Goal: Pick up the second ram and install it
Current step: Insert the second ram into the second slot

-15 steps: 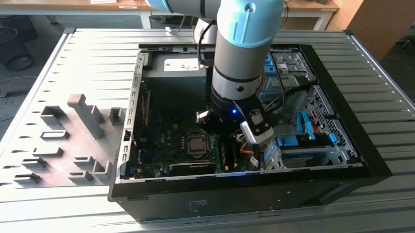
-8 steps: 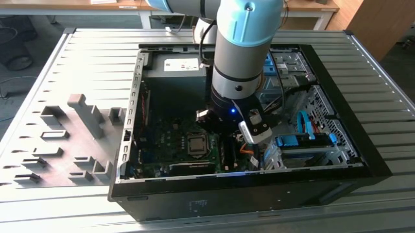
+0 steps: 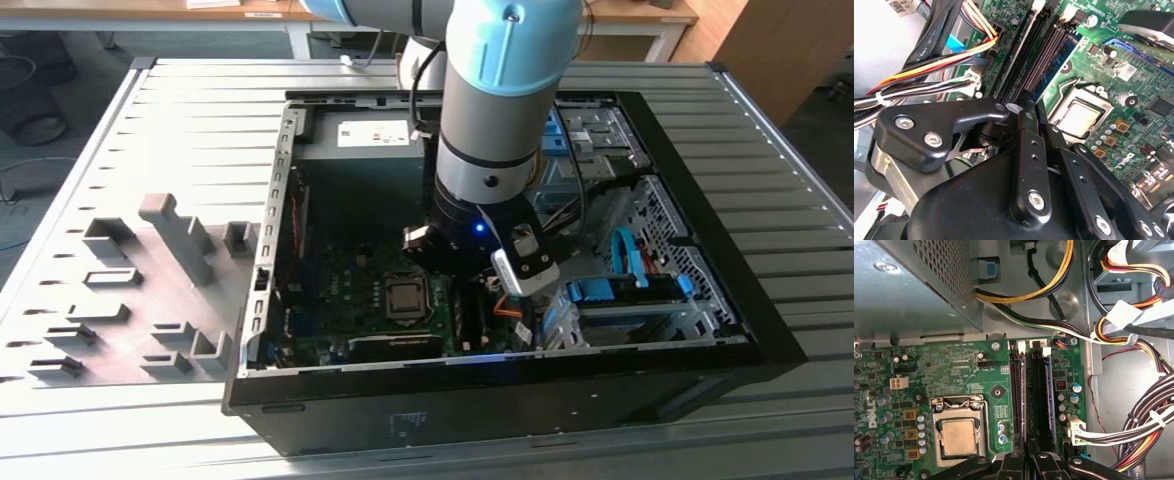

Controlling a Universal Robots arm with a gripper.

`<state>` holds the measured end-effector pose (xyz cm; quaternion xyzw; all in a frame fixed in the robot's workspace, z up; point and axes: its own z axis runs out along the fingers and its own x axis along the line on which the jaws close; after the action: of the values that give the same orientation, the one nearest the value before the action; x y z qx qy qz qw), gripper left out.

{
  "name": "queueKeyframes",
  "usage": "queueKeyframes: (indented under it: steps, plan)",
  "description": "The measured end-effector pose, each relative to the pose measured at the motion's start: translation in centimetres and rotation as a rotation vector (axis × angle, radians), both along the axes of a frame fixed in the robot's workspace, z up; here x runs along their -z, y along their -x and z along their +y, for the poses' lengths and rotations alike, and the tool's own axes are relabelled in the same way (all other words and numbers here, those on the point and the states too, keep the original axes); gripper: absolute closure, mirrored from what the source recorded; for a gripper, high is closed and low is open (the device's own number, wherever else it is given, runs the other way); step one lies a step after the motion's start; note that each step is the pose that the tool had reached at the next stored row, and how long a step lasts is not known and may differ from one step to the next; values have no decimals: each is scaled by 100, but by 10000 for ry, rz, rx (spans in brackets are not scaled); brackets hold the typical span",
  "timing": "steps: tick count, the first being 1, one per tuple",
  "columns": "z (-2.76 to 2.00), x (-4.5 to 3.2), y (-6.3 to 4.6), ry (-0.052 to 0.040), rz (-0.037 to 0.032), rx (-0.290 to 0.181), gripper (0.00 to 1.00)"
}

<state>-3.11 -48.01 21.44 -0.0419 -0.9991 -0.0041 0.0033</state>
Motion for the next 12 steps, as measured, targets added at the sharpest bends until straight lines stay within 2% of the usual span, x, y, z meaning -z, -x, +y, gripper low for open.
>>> queueKeyframes:
  steps: [9,12]
  plan:
    - [0,2,0,1,0,-7,86]
    - [0,2,0,5,-1,-170,86]
